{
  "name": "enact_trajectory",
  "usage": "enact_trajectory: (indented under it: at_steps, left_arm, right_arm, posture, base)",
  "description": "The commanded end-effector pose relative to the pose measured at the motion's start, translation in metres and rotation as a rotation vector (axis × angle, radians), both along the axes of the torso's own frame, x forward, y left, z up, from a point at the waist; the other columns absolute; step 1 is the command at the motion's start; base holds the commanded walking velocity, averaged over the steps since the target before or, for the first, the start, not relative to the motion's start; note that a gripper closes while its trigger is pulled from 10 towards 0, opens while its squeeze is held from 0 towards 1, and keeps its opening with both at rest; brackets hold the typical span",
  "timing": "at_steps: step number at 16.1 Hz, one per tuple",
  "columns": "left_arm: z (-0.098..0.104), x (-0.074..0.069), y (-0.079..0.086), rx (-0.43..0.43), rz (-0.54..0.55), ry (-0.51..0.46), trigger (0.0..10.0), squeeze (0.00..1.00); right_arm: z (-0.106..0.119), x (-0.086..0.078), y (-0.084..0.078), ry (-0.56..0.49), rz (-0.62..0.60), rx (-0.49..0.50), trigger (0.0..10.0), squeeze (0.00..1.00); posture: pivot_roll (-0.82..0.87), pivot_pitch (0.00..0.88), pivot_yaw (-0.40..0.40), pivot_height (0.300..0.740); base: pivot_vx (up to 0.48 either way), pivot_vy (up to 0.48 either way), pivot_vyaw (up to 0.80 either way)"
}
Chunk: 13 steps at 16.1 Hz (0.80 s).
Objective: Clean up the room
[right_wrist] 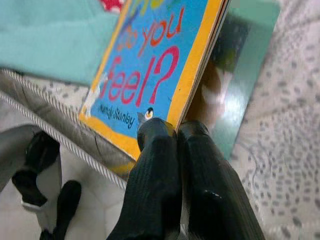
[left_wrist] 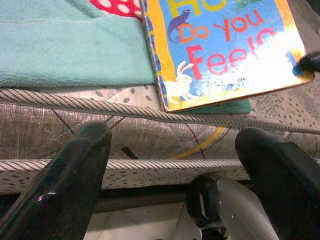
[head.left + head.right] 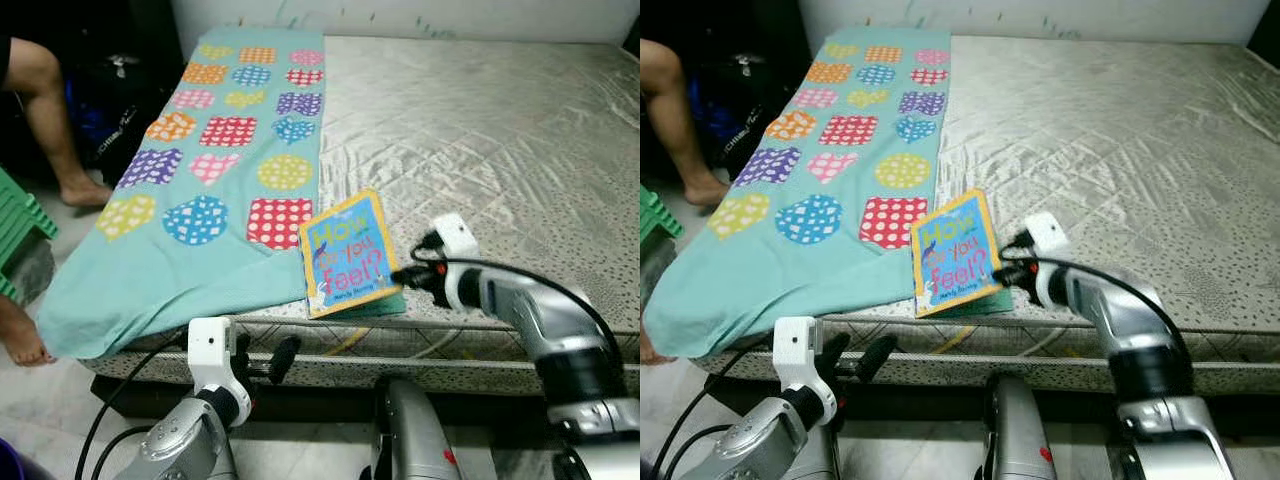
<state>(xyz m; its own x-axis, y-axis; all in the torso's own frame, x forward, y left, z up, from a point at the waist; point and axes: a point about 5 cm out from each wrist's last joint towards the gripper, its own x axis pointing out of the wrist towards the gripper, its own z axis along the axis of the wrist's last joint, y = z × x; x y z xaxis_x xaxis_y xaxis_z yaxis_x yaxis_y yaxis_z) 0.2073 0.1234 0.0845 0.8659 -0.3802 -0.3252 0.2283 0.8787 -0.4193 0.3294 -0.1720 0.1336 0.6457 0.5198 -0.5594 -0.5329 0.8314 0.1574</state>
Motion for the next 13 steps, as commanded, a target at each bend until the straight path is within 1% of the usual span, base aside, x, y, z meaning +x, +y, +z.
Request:
enact_trajectory:
  at_steps: [1,3,4,5,6,7,8,9,10,13]
  left_arm:
    - [-0.002,0.0,0.0,0.01,-0.004,0.007,10.0,0.0]
    - [-0.002,0.001,0.0,0.011,-0.009,0.007,10.0,0.0]
    - [-0.002,0.001,0.0,0.012,-0.009,0.007,10.0,0.0]
    - [-0.002,0.001,0.001,0.015,-0.008,0.008,10.0,0.0]
    - [-0.002,0.001,0.001,0.017,-0.006,0.008,10.0,0.0]
    - [-0.002,0.001,0.002,0.019,-0.005,0.009,10.0,0.0]
    - [-0.002,0.001,0.002,0.022,-0.004,0.01,10.0,0.0]
    - [-0.002,0.001,0.002,0.022,-0.005,0.01,10.0,0.0]
    - [-0.002,0.0,0.002,0.023,-0.004,0.011,10.0,0.0]
    - [-0.002,0.0,0.003,0.022,-0.002,0.013,10.0,0.0]
  right_arm:
    - [-0.008,-0.005,0.0,0.021,0.001,-0.023,0.0,0.0]
    - [-0.025,-0.013,0.002,0.065,-0.013,-0.023,0.0,0.0]
    - [-0.037,-0.02,0.005,0.093,-0.021,-0.02,0.9,0.0]
    - [-0.049,-0.028,0.011,0.111,-0.029,-0.004,1.1,0.0]
    - [-0.052,-0.03,0.016,0.124,-0.044,0.019,0.0,0.0]
    - [-0.055,-0.031,0.023,0.123,-0.049,0.035,0.0,0.0]
    - [-0.06,-0.03,0.031,0.113,-0.064,0.03,10.0,0.0]
    - [-0.06,-0.029,0.032,0.105,-0.069,0.025,10.0,0.0]
    - [-0.061,-0.025,0.037,0.089,-0.107,0.045,10.0,0.0]
    - [-0.056,-0.019,0.048,0.06,-0.112,0.064,10.0,0.0]
  posture:
    - [-0.03,0.018,-0.049,0.519]
    - [-0.03,0.019,-0.045,0.519]
    - [-0.03,0.019,-0.045,0.519]
    - [-0.03,0.019,-0.045,0.519]
    - [-0.02,0.022,-0.041,0.519]
    - [-0.02,0.021,-0.04,0.519]
    - [-0.02,0.022,-0.04,0.519]
    - [-0.02,0.022,-0.04,0.519]
    - [-0.01,0.024,-0.041,0.519]
    - [-0.01,0.026,-0.039,0.519]
  base:
    - [0.0,0.0,0.0]
    - [0.0,0.0,0.0]
    - [0.0,0.0,0.0]
    - [0.0,0.0,0.0]
    - [0.0,0.0,0.0]
    - [0.0,0.0,0.0]
    - [0.0,0.0,0.0]
    - [0.0,0.0,0.0]
    - [0.0,0.0,0.0]
    - [0.0,0.0,0.0]
